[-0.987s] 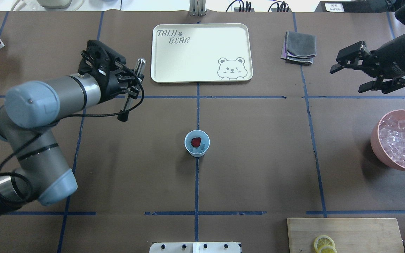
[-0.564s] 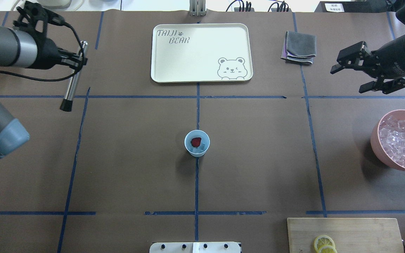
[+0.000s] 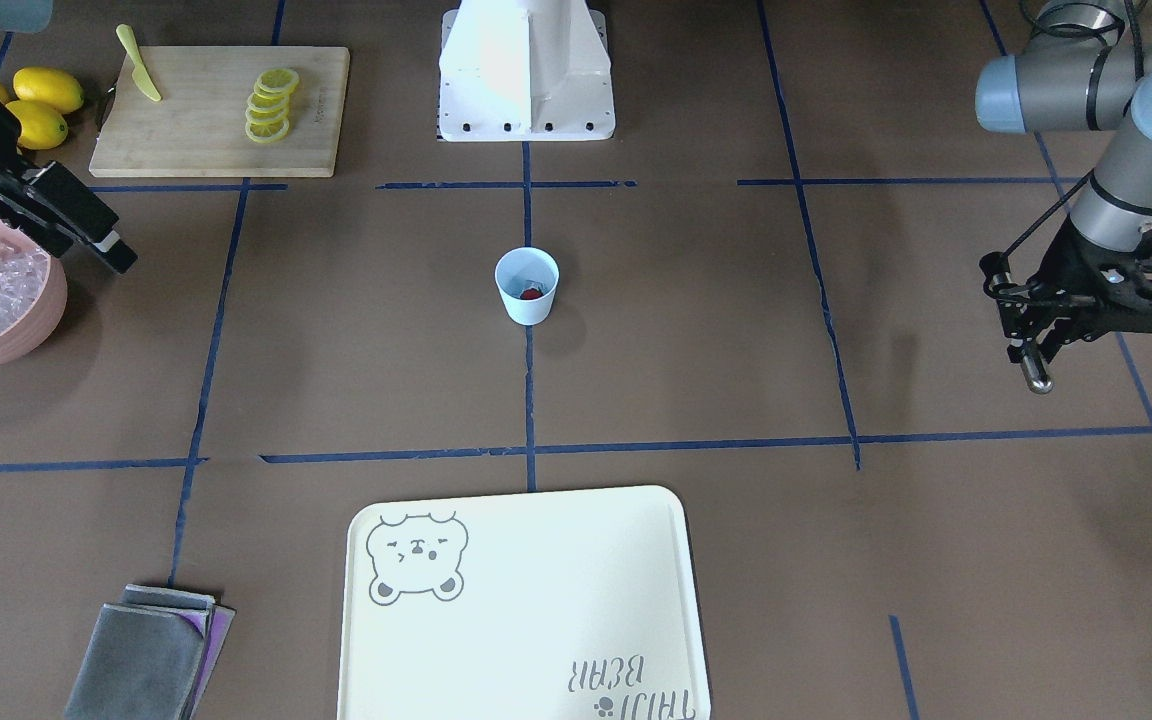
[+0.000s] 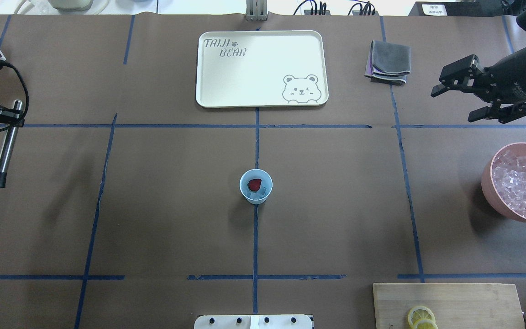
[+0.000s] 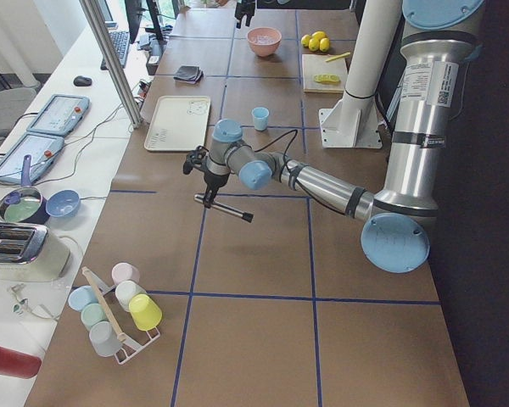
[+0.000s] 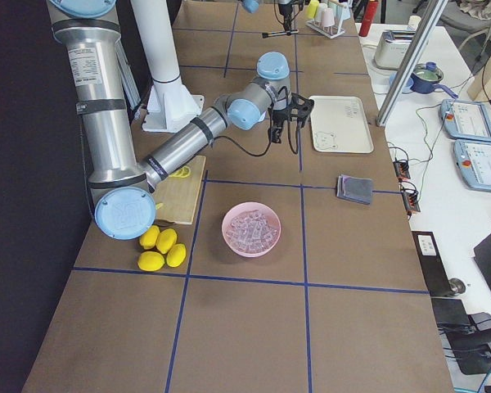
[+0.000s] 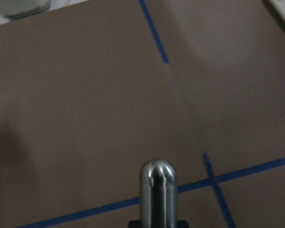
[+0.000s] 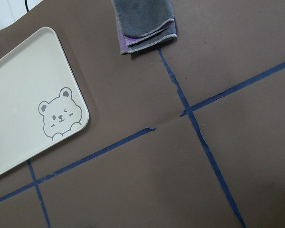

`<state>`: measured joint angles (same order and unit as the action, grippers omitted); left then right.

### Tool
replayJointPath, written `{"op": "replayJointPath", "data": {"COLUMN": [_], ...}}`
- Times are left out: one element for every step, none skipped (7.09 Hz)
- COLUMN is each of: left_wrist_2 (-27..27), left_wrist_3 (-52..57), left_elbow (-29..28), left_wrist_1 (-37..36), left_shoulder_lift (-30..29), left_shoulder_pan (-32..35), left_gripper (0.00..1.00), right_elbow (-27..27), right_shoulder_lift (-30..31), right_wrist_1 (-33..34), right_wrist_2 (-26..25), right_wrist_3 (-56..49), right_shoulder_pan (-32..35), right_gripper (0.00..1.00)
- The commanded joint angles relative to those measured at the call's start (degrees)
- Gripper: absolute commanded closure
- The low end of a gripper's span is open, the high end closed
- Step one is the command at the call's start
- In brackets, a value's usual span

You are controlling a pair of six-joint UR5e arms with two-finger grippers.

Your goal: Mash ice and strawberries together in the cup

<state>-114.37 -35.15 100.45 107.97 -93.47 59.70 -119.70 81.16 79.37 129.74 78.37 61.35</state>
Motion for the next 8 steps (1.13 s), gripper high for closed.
{"op": "replayJointPath", "data": {"left_wrist_2": [-2.7,-2.9,-2.9,-2.5,-2.5,-2.5,-2.5,-2.5], "left_wrist_3": [0.3,2.3,2.5,2.8,2.9,2.9,2.9,2.9], "left_elbow": [-5.3,-6.1,-7.5,-8.6,-9.4,-9.8,-11.1,-11.2], "left_wrist_1": [-7.2,-7.4,-7.2,-6.8,-6.5,-6.5,-6.5,-6.5], "left_shoulder_lift": [0.5,0.7,1.3,1.4,1.4,1.4,1.4,1.4], "left_shoulder_pan": [1.1,1.3,1.3,1.2,1.3,1.3,1.2,1.2], "left_gripper": [1.0,1.0,1.0,1.0,1.0,1.0,1.0,1.0], "right_elbow": [-0.4,-1.0,-1.0,-0.9,-1.0,-1.0,-0.8,-0.9], "right_shoulder_lift": [0.1,0.6,0.6,0.6,0.6,0.6,0.6,0.6], "right_wrist_1": [0.1,0.0,0.0,0.1,0.0,0.1,0.1,0.1], "right_wrist_2": [0.0,0.0,0.0,0.0,0.0,0.0,0.0,0.0], "right_wrist_3": [0.0,0.0,0.0,0.0,0.0,0.0,0.0,0.0], "right_shoulder_pan": [0.1,0.1,0.1,0.1,0.1,0.1,0.0,0.0], "right_gripper": [0.0,0.0,0.0,0.0,0.0,0.0,0.0,0.0]}}
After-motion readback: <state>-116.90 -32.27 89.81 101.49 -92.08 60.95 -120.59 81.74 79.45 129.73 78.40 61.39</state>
